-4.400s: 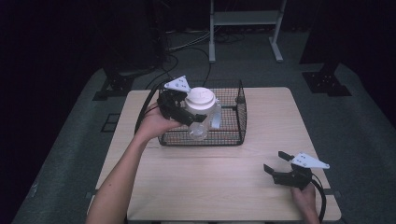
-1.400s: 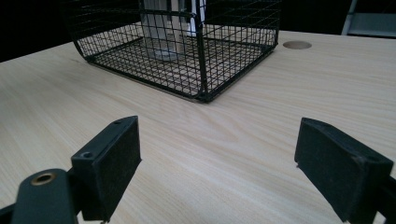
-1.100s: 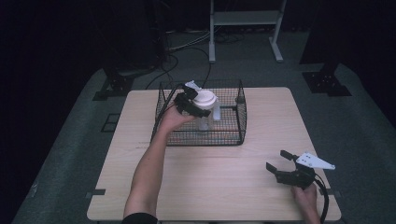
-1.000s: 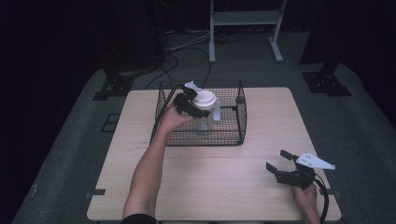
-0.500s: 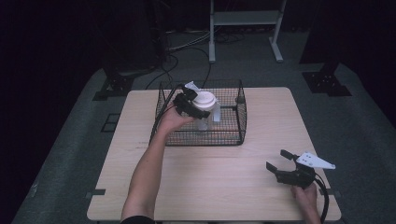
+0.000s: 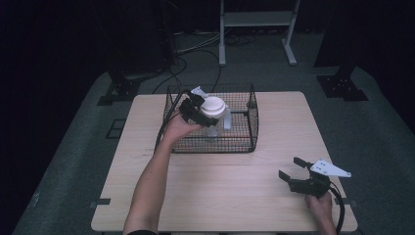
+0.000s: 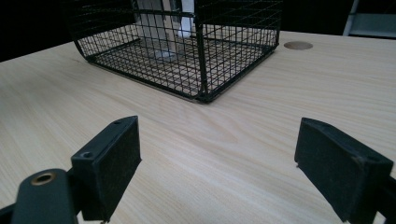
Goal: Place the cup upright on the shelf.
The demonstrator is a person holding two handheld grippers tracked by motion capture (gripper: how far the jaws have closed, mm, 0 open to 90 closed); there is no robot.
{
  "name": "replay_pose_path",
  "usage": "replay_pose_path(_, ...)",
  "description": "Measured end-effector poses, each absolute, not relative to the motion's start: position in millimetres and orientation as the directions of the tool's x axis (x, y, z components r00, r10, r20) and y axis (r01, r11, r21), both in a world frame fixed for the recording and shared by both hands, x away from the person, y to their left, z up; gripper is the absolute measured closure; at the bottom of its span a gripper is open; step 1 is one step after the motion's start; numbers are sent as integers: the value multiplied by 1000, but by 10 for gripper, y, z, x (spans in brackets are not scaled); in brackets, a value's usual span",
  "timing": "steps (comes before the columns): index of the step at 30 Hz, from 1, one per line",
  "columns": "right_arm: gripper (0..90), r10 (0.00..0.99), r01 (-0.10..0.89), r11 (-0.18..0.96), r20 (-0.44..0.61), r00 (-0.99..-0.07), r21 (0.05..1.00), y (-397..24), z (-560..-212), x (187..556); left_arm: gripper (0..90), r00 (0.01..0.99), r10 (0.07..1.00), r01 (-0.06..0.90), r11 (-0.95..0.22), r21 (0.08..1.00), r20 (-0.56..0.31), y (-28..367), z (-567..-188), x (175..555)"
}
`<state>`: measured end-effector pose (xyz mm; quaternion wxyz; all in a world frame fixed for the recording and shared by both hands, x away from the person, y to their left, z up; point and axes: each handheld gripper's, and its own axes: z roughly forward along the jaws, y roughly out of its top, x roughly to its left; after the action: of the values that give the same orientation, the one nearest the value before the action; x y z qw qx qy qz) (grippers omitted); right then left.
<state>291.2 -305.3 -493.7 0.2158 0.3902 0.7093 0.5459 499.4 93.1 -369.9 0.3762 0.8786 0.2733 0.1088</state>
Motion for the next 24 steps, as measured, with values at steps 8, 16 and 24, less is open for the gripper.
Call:
replay_pose_path(8,134,788,321,110,115,-605,941,-3043,-4940,2915,13,821,570,403,-563,722,-14,1048,-3695,4925)
replay_pose_path(16,134,788,321,113,112,-606,940,-3040,-4941,2914,14,815,580,397,-574,716,13,1094,-3658,4850)
replay_pose_path(24,135,791,323,116,110,-602,939,-3034,-4943,2907,13,809,587,396,-573,717,22,1160,-3623,4763)
